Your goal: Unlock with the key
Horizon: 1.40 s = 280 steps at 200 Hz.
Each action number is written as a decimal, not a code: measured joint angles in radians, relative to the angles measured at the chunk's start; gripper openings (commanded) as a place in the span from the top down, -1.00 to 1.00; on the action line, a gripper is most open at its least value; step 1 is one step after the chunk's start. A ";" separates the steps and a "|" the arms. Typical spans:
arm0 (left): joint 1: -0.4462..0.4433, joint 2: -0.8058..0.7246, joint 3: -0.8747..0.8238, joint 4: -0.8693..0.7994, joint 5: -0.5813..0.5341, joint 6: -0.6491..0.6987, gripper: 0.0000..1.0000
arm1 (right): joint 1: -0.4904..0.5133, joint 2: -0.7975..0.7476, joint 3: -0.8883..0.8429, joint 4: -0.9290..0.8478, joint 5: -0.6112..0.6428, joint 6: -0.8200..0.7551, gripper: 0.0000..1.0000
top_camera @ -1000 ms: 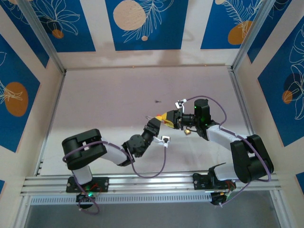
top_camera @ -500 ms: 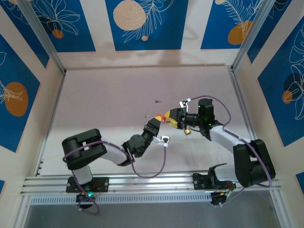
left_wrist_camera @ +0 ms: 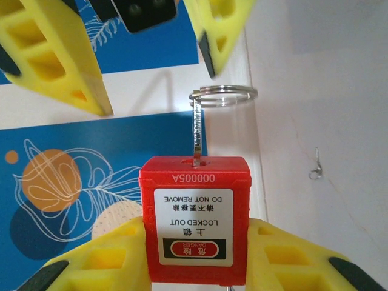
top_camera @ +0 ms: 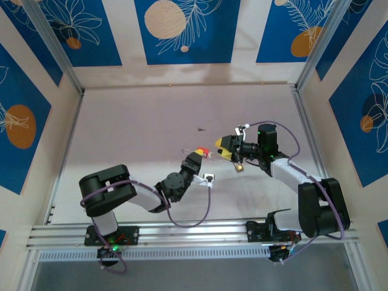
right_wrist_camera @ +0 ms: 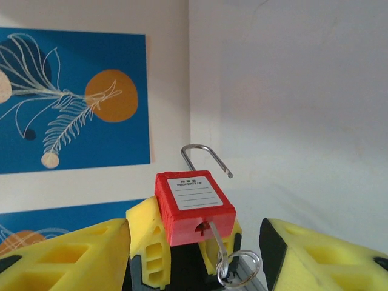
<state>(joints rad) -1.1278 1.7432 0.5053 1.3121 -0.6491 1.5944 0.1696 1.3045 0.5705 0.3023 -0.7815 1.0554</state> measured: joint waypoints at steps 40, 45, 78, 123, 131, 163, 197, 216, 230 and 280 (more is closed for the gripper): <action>0.008 -0.110 0.002 -0.303 -0.018 -0.188 0.65 | -0.031 -0.032 0.028 -0.116 0.035 -0.085 -0.19; 0.013 -0.138 0.006 -0.369 -0.014 -0.222 0.64 | -0.033 -0.038 0.032 -0.130 0.043 -0.098 -0.19; 0.075 -0.272 0.085 -0.751 0.032 -0.444 0.62 | -0.035 -0.103 0.036 -0.191 0.122 -0.165 -0.20; 0.146 -0.276 0.164 -1.074 0.135 -0.593 0.55 | 0.072 -0.243 -0.007 -0.206 0.377 -0.270 -0.24; 0.157 -0.270 0.176 -1.117 0.155 -0.610 0.53 | 0.096 -0.262 -0.026 -0.203 0.427 -0.285 -0.26; 0.192 -0.235 0.230 -1.258 0.223 -0.658 0.52 | 0.121 -0.287 -0.077 -0.205 0.552 -0.312 -0.27; 0.215 -0.209 0.258 -1.333 0.280 -0.698 0.53 | 0.121 -0.285 -0.078 -0.211 0.601 -0.328 -0.27; 0.226 -0.201 0.259 -1.365 0.301 -0.709 0.53 | 0.121 -0.280 -0.078 -0.210 0.608 -0.330 -0.27; 0.239 -0.201 0.259 -1.385 0.312 -0.715 0.55 | 0.121 -0.273 -0.078 -0.210 0.610 -0.330 -0.27; 0.338 -0.185 0.262 -1.388 0.348 -0.711 0.58 | 0.126 -0.231 -0.078 -0.205 0.608 -0.329 -0.27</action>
<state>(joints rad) -0.7898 1.5581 0.7670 -0.0757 -0.3008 0.8833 0.2955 1.0733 0.4923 0.0971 -0.1738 0.7261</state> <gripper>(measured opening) 0.304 0.634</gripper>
